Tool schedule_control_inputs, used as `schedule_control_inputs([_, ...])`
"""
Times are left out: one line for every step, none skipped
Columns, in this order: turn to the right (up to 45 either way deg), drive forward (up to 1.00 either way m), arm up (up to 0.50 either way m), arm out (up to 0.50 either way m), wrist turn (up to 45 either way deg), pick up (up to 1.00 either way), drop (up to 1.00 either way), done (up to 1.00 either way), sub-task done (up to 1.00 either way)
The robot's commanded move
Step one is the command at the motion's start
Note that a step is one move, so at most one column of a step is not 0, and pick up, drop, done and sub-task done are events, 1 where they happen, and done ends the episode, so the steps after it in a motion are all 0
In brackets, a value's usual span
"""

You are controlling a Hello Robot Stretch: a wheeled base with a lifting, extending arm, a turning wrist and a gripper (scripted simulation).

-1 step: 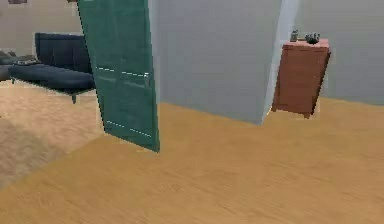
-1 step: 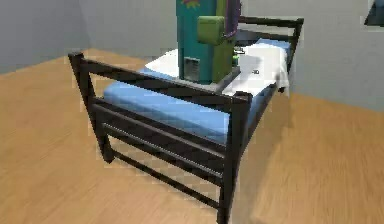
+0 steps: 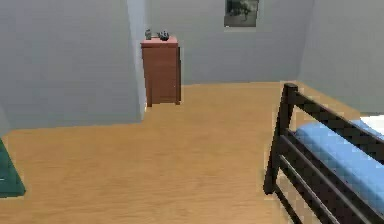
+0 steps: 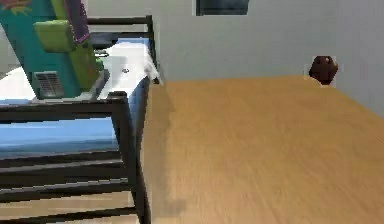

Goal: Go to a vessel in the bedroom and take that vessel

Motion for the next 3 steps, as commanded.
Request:
schedule_control_inputs([0.0,1.00,0.00,0.00,0.0,0.00,0.00,0.00,0.00])
schedule_control_inputs([0.0,1.00,0.00,0.00,0.0,0.00,0.00,0.00,0.00])
schedule_control_inputs([0.0,0.65,0.00,0.00,0.0,0.00,0.00,0.00,0.00])
